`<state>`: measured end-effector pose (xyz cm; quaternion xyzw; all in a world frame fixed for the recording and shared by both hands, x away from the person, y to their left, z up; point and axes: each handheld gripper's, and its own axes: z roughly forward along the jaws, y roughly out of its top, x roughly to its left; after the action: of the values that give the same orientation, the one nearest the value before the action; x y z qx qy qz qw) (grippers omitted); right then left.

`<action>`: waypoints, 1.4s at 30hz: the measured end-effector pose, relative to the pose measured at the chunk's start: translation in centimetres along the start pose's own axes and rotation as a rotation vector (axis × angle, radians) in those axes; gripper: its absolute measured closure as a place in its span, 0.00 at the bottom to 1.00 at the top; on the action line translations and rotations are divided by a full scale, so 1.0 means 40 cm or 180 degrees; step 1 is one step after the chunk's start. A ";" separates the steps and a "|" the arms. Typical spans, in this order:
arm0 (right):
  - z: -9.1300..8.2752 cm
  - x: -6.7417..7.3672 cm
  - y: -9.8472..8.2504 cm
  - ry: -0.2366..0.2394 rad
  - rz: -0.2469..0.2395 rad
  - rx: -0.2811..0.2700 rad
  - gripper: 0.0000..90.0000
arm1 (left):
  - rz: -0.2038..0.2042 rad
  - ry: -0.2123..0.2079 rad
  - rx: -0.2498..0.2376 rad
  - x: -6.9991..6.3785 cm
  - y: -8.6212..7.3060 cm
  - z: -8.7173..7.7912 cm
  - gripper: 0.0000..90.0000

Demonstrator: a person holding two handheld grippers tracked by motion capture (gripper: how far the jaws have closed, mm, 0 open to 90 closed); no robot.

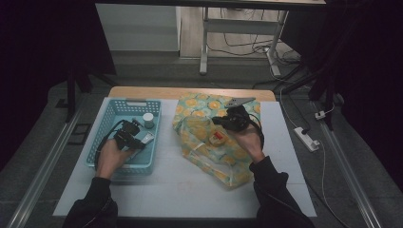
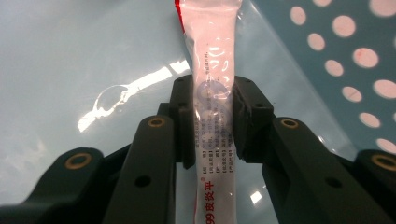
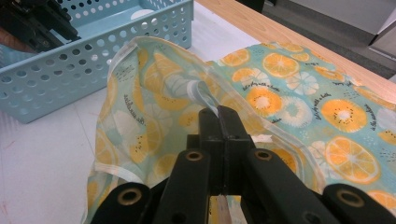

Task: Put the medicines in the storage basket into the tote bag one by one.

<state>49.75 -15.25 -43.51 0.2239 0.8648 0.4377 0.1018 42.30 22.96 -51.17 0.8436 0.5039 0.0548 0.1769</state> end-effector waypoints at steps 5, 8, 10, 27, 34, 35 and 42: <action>-0.001 -0.001 0.000 -0.0006 -0.0003 -0.0005 1.00 | -0.0069 0.0009 -0.0151 0.003 -0.003 -0.014 0.80; -0.001 -0.001 0.000 -0.0006 -0.0002 -0.0006 1.00 | -0.0123 0.0003 -0.0282 0.005 -0.005 -0.025 0.80; -0.001 -0.001 0.000 -0.0007 -0.0004 -0.0007 1.00 | -0.0133 -0.0026 -0.0342 0.006 -0.006 -0.031 0.80; -0.006 0.000 0.003 0.0001 0.0000 -0.0041 1.00 | -0.0215 -0.0037 -0.0809 0.022 -0.025 -0.094 0.80; -0.008 0.001 0.004 -0.0001 0.0000 -0.0056 1.00 | -0.0080 0.0013 -0.1009 0.006 -0.023 -0.127 0.80; -0.008 0.002 0.004 -0.0001 -0.0003 -0.0054 1.00 | -0.0076 0.0015 -0.1031 0.004 -0.023 -0.132 0.80; -0.009 0.003 0.005 0.0008 -0.0012 -0.0057 1.00 | 0.0010 -0.0014 -0.1156 -0.017 -0.018 -0.167 0.80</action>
<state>49.57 -15.34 -43.12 0.2208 0.8614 0.4454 0.1036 39.57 24.28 -45.13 0.7988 0.4840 0.1434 0.3274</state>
